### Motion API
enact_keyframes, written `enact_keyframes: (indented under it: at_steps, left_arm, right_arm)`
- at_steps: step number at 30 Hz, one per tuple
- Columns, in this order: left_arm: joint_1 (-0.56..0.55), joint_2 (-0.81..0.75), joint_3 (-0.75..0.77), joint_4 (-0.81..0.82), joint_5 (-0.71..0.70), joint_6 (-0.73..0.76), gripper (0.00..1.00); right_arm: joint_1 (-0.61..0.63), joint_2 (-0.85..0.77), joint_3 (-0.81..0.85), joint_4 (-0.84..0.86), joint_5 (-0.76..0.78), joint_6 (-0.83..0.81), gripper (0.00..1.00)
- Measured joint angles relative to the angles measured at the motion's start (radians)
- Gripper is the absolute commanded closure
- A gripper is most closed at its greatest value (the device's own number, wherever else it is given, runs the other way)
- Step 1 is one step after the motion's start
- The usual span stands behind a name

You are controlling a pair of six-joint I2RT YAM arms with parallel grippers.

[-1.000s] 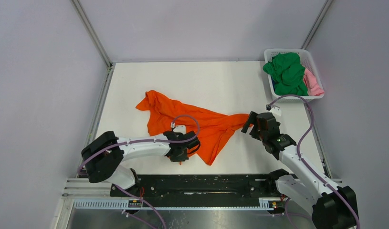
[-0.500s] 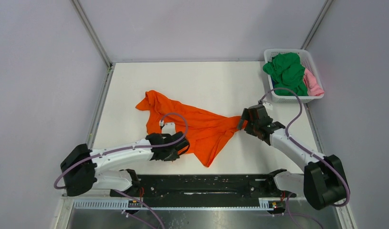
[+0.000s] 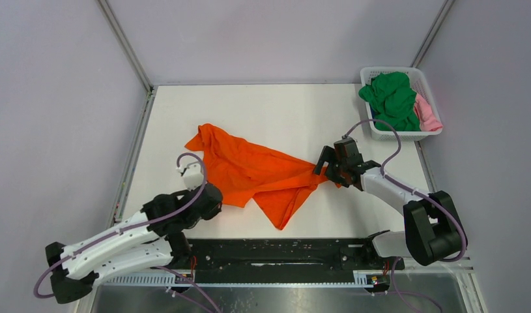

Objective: Fold and stack the t-shirts
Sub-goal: Flatten out the tshirt

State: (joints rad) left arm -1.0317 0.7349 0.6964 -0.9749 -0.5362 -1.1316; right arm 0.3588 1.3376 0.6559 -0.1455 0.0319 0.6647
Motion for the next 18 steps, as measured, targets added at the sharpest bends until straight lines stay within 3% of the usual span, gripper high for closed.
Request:
enact_keyframes:
  at_steps: [8,18]
  left_arm:
    - [0.004,-0.154,0.02,-0.161,-0.117,-0.055,1.0]
    - [0.004,-0.19,0.032,-0.252,-0.182,-0.104,1.0]
  right_arm:
    - [0.0,0.014,-0.005,0.01,-0.018,0.008,0.09]
    - [0.0,-0.025,-0.082,0.022,-0.014,0.056,0.12]
